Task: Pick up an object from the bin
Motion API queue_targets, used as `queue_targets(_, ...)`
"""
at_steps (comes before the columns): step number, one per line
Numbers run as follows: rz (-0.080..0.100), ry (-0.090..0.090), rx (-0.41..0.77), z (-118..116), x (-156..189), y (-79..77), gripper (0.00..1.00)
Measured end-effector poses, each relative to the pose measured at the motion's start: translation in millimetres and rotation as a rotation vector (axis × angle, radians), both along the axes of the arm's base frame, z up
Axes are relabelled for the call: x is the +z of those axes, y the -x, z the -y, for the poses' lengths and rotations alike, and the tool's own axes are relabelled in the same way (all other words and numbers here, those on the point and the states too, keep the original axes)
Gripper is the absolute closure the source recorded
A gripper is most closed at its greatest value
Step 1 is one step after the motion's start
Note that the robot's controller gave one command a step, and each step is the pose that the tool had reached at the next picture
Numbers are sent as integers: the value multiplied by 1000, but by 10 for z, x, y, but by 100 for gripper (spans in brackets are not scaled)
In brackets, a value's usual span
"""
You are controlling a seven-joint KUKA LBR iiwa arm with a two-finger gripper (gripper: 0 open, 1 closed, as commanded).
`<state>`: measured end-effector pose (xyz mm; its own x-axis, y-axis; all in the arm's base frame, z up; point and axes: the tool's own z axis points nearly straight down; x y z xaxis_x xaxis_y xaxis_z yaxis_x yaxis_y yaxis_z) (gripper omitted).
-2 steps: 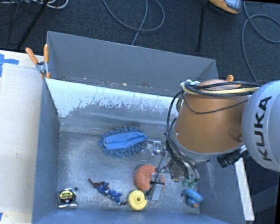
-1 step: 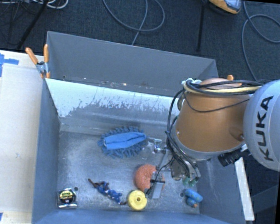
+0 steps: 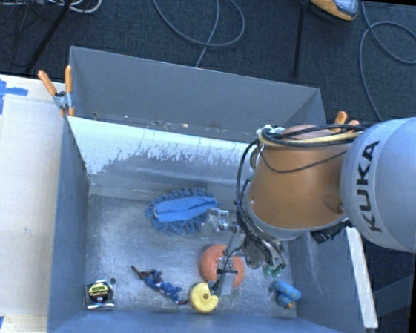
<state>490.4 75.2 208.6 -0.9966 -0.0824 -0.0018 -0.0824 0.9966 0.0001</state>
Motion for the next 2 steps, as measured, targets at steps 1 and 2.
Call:
queue_targets(1, -2, 0, 141, 3, -237, -244, 0)
queue_targets(2, -5, 0, 171, -6, -444, -230, 0)
